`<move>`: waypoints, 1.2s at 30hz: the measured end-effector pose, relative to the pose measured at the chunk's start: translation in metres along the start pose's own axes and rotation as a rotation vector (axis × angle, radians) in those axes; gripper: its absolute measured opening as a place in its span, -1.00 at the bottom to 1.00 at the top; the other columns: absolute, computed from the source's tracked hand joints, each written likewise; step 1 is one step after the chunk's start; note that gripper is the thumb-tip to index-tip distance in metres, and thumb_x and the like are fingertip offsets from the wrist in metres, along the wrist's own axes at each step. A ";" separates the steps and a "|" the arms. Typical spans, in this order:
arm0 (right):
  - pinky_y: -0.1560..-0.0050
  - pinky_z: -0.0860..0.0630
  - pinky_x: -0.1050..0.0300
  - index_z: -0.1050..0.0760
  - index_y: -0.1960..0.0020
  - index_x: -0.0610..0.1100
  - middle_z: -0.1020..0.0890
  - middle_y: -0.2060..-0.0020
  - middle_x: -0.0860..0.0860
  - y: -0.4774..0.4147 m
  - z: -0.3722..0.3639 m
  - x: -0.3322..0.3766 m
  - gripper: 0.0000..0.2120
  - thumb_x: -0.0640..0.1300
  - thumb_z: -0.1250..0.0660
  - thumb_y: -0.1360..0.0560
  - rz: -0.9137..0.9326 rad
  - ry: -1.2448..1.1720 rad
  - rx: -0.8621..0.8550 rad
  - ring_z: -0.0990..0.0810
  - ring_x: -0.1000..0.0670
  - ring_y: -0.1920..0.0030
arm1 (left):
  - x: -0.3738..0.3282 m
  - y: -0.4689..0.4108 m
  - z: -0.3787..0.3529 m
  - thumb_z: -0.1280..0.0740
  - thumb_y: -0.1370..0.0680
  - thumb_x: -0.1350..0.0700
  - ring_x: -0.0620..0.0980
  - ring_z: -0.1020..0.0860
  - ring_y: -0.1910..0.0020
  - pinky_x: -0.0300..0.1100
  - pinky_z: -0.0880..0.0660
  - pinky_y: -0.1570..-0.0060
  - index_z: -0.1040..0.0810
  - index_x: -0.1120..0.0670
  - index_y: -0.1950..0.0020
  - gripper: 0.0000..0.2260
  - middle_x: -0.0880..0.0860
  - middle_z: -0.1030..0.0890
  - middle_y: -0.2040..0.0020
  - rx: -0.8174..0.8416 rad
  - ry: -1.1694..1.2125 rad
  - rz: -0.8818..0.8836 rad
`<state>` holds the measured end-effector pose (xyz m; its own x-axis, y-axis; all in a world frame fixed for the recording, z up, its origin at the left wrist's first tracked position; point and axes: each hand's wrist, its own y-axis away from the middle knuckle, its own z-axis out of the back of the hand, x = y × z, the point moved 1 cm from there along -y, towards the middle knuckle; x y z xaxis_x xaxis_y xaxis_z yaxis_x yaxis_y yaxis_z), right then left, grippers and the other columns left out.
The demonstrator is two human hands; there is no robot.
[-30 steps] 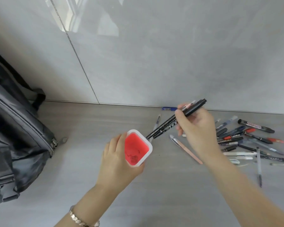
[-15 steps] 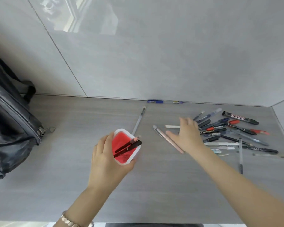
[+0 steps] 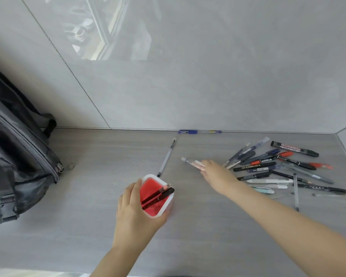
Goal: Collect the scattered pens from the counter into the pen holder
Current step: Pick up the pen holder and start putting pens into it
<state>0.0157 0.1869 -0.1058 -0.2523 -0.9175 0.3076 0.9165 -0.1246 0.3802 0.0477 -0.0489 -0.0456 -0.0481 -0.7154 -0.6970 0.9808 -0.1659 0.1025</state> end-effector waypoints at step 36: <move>0.06 -0.46 -0.01 -0.36 -0.17 -0.24 -0.47 -0.15 -0.25 -0.075 -0.002 0.089 -0.76 -0.17 -0.14 -0.55 -0.064 -0.044 0.047 -0.51 -0.26 -0.09 | 0.007 -0.053 0.022 -0.56 -0.22 0.02 -0.01 -0.34 -0.25 -0.20 -0.29 -0.11 -0.26 0.03 -0.37 -0.20 -0.14 -0.33 -0.18 -0.106 0.021 0.096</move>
<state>-0.0755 0.1139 -0.1084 -0.3242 -0.8907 0.3186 0.8826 -0.1637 0.4407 -0.0092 -0.0599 -0.0409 0.0494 -0.7098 -0.7026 0.9952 -0.0244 0.0946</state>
